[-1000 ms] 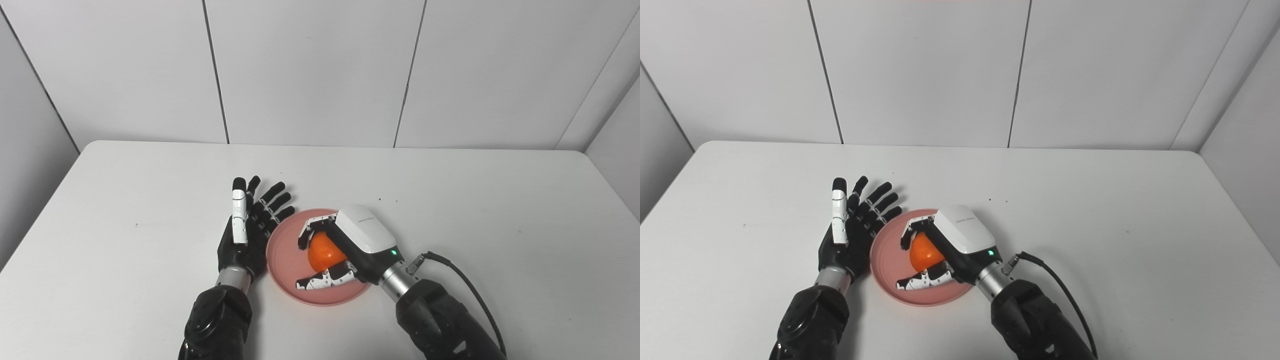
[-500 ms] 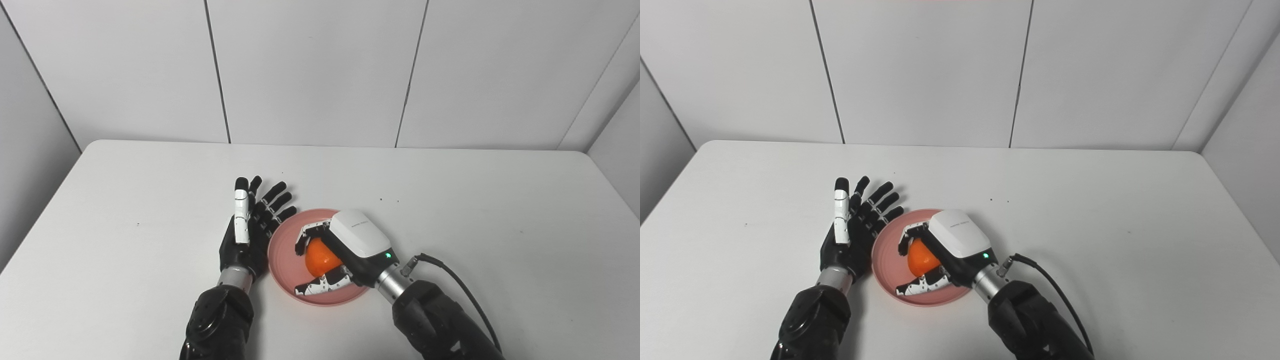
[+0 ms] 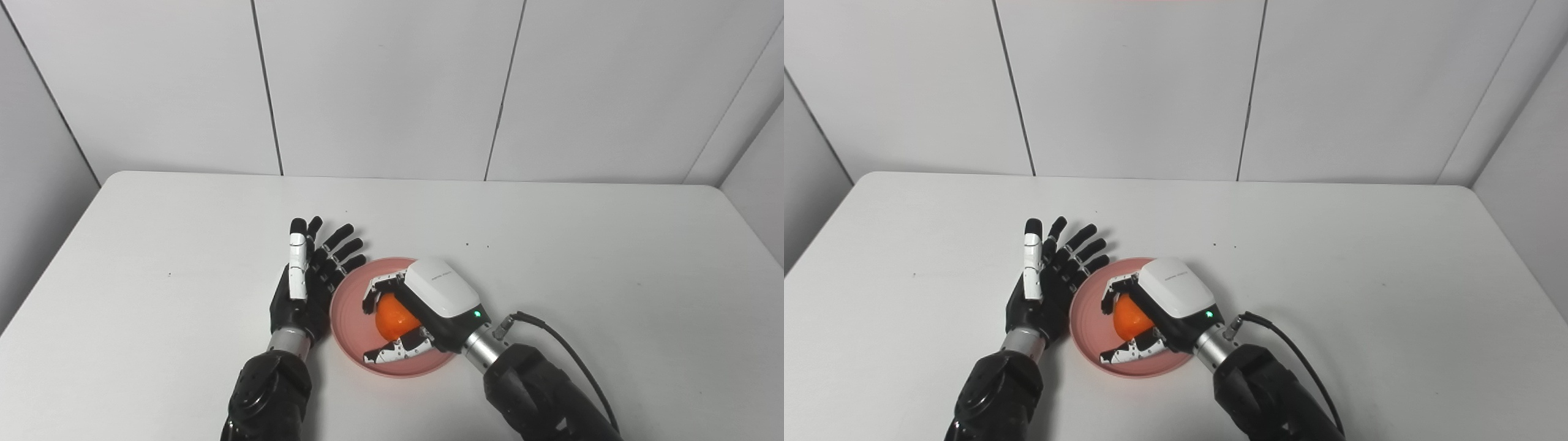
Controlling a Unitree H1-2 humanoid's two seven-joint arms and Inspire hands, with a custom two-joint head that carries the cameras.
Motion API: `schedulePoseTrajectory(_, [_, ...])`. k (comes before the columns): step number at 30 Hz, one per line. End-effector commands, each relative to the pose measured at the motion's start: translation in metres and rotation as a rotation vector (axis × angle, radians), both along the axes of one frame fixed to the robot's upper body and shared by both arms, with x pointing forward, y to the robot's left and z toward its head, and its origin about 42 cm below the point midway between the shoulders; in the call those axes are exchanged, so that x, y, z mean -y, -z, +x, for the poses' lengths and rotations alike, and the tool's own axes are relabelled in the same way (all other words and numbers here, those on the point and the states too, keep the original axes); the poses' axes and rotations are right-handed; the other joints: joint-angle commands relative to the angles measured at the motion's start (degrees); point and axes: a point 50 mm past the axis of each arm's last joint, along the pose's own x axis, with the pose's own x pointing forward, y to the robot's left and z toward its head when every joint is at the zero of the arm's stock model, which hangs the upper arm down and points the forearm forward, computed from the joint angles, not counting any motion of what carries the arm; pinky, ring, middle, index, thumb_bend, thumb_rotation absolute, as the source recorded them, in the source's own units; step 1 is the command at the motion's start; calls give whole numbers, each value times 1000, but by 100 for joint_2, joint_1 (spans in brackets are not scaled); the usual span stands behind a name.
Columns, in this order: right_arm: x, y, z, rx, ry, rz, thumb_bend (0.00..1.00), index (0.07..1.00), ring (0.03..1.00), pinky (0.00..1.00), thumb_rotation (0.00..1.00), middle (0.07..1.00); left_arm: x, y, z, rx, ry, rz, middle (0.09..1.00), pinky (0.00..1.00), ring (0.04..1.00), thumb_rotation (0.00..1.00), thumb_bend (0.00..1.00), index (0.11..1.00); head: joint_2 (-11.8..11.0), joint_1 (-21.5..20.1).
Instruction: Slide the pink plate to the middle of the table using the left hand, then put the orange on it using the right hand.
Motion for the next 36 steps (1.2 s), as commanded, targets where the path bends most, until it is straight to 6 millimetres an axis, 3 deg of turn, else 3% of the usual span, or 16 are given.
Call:
schedulePoseTrajectory(1, [-4, -28, 6, 132, -44, 28, 605, 597, 443, 356, 823, 539, 5, 24, -12, -144, 5, -11, 822, 735, 781, 880, 727, 979, -6, 1])
schedulePoseTrajectory(3, [-3, -30, 7, 162, -37, 21, 635, 613, 472, 391, 894, 567, 5, 24, -12, -141, 4, -15, 793, 738, 770, 877, 723, 973, 3, -3])
schedulePoseTrajectory(7, [1, -39, 12, 202, -17, 27, 638, 617, 484, 397, 888, 576, 6, 24, -12, -134, 7, 8, 800, 747, 778, 890, 729, 971, 15, -22])
schedulePoseTrajectory(15, [2, -55, 17, 239, -29, 20, 662, 636, 481, 388, 996, 564, 8, 25, -11, -135, 6, 7, 845, 737, 809, 903, 738, 972, 32, 1])
schedulePoseTrajectory(26, [3, -69, 21, 282, 12, 109, 688, 648, 540, 432, 1000, 629, 10, 23, -9, -126, 5, -13, 802, 753, 790, 902, 749, 971, 54, 18])
schedulePoseTrajectory(34, [14, -75, 25, 267, 123, 267, 675, 621, 505, 409, 1000, 598, 7, 13, -5, -110, -18, 4, 775, 724, 788, 906, 760, 967, 60, 33])
schedulePoseTrajectory(36, [17, -72, 27, 213, 162, 369, 709, 625, 541, 435, 1000, 623, 5, 11, -2, -93, -33, 15, 778, 740, 797, 900, 758, 962, 60, 33])
